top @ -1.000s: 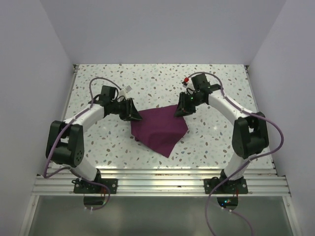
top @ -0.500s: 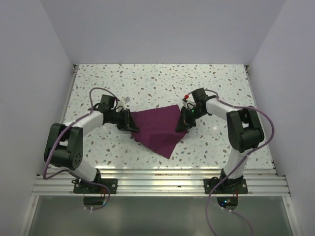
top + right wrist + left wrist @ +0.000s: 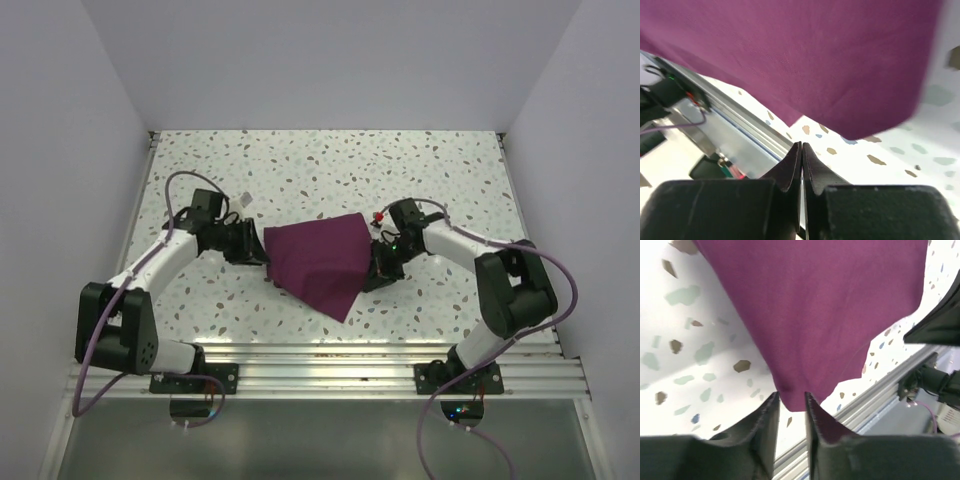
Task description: Prepare the surgical pack
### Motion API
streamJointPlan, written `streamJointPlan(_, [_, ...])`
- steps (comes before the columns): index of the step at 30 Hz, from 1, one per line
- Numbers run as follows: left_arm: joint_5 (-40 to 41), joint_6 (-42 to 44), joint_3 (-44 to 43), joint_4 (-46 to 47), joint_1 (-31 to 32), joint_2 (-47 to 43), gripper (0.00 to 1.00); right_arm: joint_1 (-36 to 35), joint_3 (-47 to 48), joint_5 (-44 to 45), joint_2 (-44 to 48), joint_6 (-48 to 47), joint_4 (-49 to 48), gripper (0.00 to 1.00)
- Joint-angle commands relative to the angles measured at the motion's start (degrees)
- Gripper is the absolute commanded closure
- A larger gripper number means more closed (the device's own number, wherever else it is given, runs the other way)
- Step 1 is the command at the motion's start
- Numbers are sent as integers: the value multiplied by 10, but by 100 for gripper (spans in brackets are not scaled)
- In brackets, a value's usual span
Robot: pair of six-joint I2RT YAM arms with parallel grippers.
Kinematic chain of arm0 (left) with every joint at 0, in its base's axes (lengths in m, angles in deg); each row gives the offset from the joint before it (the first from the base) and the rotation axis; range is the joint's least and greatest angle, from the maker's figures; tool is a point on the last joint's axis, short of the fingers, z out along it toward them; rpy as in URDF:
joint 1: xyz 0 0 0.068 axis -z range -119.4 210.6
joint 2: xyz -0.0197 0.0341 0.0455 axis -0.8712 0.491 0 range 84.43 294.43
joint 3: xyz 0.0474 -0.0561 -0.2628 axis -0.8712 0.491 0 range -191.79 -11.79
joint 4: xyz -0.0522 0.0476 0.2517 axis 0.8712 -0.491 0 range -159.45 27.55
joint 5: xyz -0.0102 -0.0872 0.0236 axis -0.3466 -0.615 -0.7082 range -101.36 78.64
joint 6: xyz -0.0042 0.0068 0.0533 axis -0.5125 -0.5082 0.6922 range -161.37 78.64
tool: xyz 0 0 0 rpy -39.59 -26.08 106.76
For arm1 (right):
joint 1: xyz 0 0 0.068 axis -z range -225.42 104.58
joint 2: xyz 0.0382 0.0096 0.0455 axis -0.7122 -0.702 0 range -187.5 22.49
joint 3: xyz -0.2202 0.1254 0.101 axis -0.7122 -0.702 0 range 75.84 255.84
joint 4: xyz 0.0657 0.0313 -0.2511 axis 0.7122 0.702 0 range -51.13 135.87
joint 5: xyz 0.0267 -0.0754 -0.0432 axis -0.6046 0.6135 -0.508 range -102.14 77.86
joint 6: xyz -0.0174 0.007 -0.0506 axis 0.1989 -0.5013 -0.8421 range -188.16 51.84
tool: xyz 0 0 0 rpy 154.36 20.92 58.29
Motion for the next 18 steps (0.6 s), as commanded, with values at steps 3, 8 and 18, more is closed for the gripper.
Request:
streamJointPlan(3, [92, -18, -62, -28, -5, -55, 58, -66, -31, 105, 9, 47, -86, 100])
streamJointPlan(8, [141, -24, -88, -29, -5, -89, 47, -81, -95, 192, 17, 117, -195, 100])
streamJointPlan(18, [153, -26, -84, -26, -3, -136, 44, -78, -27, 261, -95, 155, -291, 100])
